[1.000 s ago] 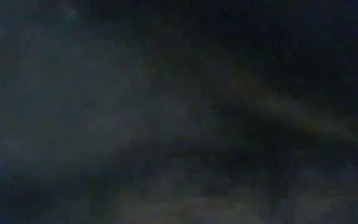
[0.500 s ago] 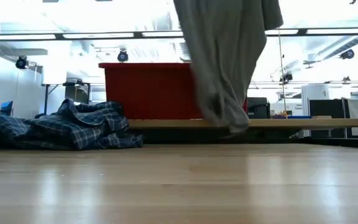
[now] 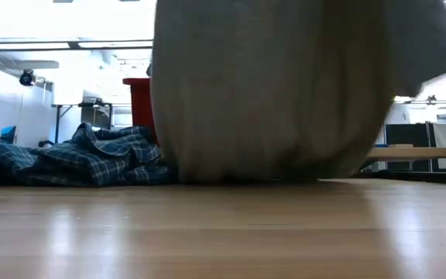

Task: Fold Laundry from Bin
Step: Fold the gray shirt

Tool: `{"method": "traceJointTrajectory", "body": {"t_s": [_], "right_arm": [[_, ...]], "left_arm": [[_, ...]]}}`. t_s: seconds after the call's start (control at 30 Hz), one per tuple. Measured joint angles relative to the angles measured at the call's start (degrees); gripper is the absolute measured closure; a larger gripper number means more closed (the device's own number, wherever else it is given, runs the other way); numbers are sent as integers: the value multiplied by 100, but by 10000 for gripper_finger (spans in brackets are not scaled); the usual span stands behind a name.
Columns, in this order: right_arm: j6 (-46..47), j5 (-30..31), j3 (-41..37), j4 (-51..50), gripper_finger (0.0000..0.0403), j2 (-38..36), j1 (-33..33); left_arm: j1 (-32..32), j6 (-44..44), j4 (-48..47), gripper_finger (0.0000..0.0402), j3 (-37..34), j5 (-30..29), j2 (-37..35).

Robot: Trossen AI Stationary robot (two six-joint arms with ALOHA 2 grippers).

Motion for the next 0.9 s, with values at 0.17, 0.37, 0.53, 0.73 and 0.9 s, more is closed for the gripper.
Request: {"method": "traceJointTrajectory", "body": {"t_s": [0.17, 0.37, 0.53, 0.73, 0.9], "right_arm": [[753, 21, -403, -309, 394, 308, 132], [1479, -386, -1388, -248, 394, 735, 227], [2022, -1049, -2192, -57, 394, 1171, 384], [2274, -1587, -2407, 495, 394, 1532, 942], [2354, -991, -2475, 591, 394, 1614, 1366]], "left_arm": [[-427, -237, -351, 402, 4, -7, 154], [-1067, -769, -1333, 402, -383, -627, 389], [-1512, -976, -369, 402, -1261, -492, 271], [-1759, -2164, 555, 402, -2570, -966, -235], [-1970, -3607, 709, 402, -3857, -2369, -562]]}}
